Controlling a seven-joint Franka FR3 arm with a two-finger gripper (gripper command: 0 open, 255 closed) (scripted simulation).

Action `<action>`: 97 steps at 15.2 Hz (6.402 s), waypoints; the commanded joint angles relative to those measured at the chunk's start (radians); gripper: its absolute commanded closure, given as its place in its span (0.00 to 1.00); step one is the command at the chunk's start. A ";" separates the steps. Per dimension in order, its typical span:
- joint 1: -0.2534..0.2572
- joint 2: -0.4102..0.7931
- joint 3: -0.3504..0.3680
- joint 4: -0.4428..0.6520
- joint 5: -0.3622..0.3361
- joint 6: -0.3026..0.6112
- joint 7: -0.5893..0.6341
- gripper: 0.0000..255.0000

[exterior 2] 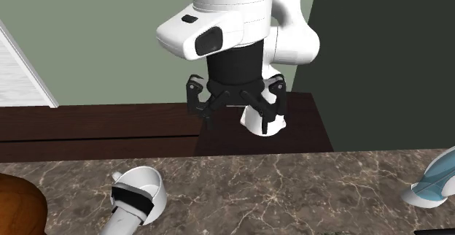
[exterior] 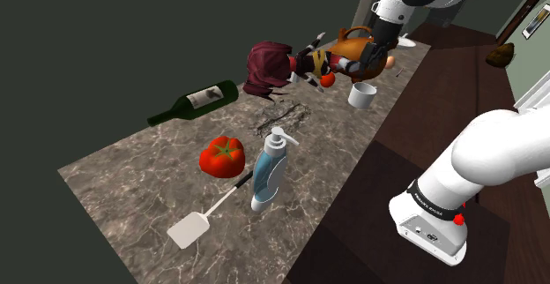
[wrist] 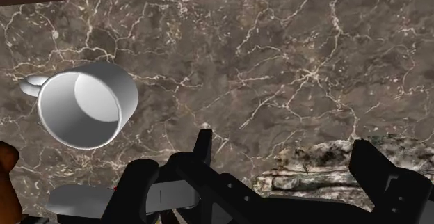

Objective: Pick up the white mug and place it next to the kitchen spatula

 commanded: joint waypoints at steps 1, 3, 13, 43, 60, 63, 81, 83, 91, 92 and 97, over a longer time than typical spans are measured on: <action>-0.012 0.057 -0.023 -0.006 -0.020 0.063 -0.022 0.00; -0.026 0.109 -0.047 -0.007 -0.039 0.115 -0.046 0.00; -0.080 0.420 -0.167 0.062 -0.082 0.363 -0.171 0.00; -0.091 0.545 -0.193 0.063 -0.056 0.486 -0.217 1.00; -0.093 0.394 -0.175 0.165 -0.098 0.239 -0.190 1.00; -0.092 0.376 -0.171 0.189 -0.101 0.197 -0.189 1.00; 0.019 0.262 0.023 0.131 -0.068 0.118 0.094 1.00; 0.041 0.262 0.058 0.124 -0.055 0.121 0.143 1.00; 0.132 0.306 0.192 0.143 -0.002 0.135 0.337 1.00; 0.143 0.317 0.208 0.151 0.003 0.137 0.361 1.00; 0.195 0.383 0.286 0.207 0.024 0.143 0.481 1.00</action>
